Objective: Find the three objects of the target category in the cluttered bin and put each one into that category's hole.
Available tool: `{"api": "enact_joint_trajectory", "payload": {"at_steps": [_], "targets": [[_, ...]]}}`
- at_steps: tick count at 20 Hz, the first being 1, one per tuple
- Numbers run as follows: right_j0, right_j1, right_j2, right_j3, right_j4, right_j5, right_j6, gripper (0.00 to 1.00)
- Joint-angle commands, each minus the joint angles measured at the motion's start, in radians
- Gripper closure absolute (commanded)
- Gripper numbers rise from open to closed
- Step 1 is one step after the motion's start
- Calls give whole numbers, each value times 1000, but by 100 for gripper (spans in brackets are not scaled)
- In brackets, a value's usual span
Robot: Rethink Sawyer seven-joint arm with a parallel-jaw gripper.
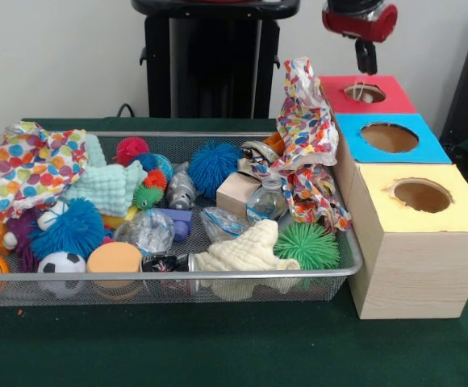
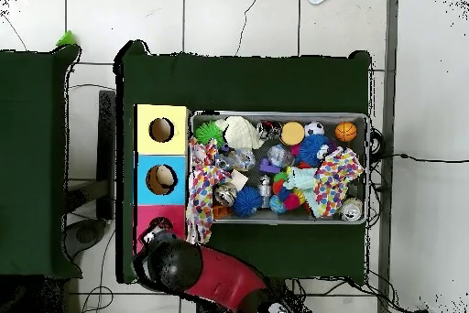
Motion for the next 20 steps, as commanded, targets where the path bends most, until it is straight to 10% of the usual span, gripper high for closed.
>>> {"api": "enact_joint_trajectory", "payload": {"at_steps": [1, 9, 15, 20], "targets": [[90, -92, -147, -85, -43, 188, 194, 100], [249, 51, -388, -275, -384, 66, 25, 100], [389, 144, -577, -369, -567, -107, 93, 100], [452, 207, -668, -378, -559, -207, 135, 100]]}}
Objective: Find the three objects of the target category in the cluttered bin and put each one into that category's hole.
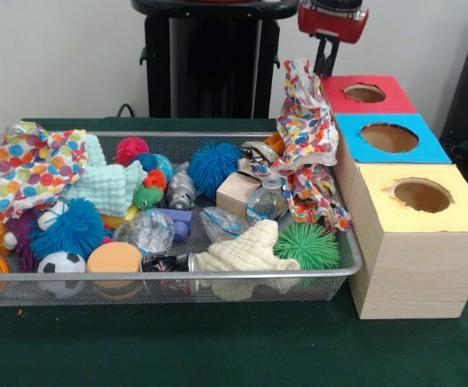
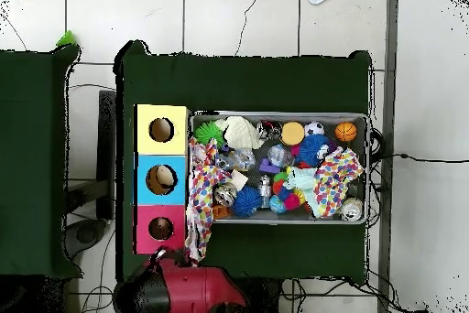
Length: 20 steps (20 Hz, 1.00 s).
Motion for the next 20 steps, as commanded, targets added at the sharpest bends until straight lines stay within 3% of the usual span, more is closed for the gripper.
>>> {"api": "enact_joint_trajectory", "payload": {"at_steps": [1, 6, 20], "targets": [[42, 135, -193, -167, -66, -196, 128, 100], [-40, 134, -120, -122, -56, -245, 112, 100], [-60, 200, -133, -102, -71, -369, 86, 100]]}}
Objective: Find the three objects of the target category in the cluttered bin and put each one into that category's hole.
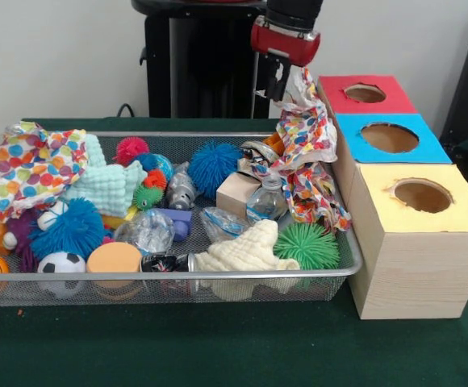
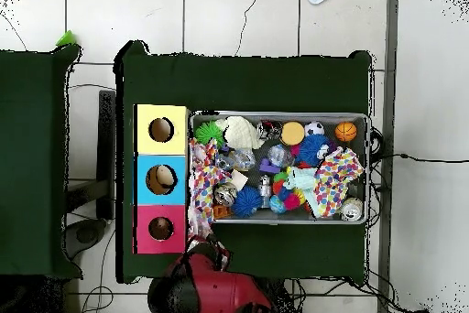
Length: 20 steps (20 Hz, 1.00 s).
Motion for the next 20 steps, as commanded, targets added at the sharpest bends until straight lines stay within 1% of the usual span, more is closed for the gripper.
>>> {"api": "enact_joint_trajectory", "payload": {"at_steps": [1, 6, 9, 14, 16, 20], "targets": [[-38, 88, 3, -91, -48, -120, 87, 100], [-109, 138, 19, -77, -103, -218, 95, 100], [-166, 171, 21, -68, -153, -285, 96, 100], [-281, 195, 30, -50, -245, -325, 89, 100], [-317, 212, 20, -46, -272, -349, 92, 100], [-397, 240, 15, -52, -335, -379, 89, 100]]}}
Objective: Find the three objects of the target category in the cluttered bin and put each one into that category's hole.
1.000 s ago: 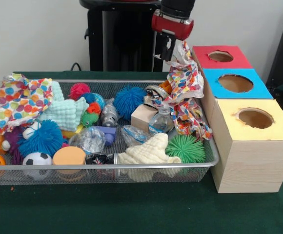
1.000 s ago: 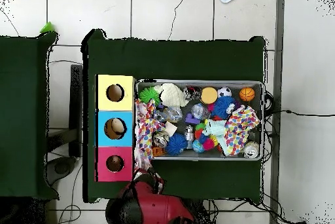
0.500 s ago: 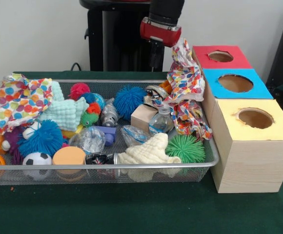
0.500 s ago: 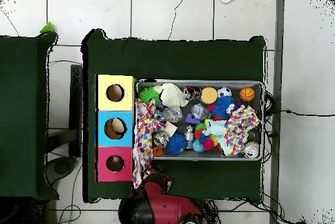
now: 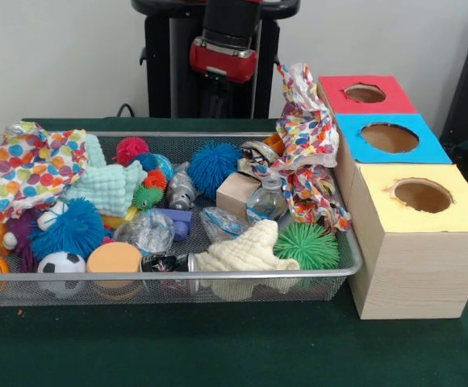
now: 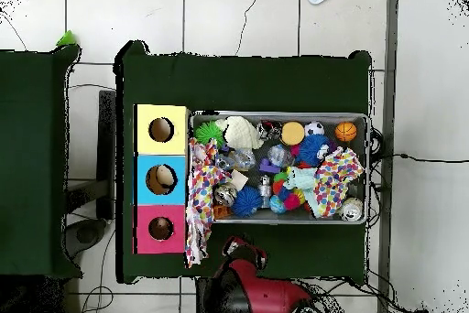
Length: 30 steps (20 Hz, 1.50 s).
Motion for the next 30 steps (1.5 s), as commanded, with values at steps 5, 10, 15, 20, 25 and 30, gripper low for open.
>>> {"api": "enact_joint_trajectory", "payload": {"at_steps": [5, 10, 15, 20, 25, 30], "targets": [[-183, 108, -4, -74, -175, -122, 72, 100], [-252, 95, -9, -85, -254, -104, 56, 100], [-315, 114, -17, -112, -330, -124, 47, 100], [-376, 151, -26, -142, -394, -161, 40, 100], [-413, 195, -54, -177, -436, -213, 17, 100], [-438, 176, -52, -196, -494, -192, 7, 100]]}}
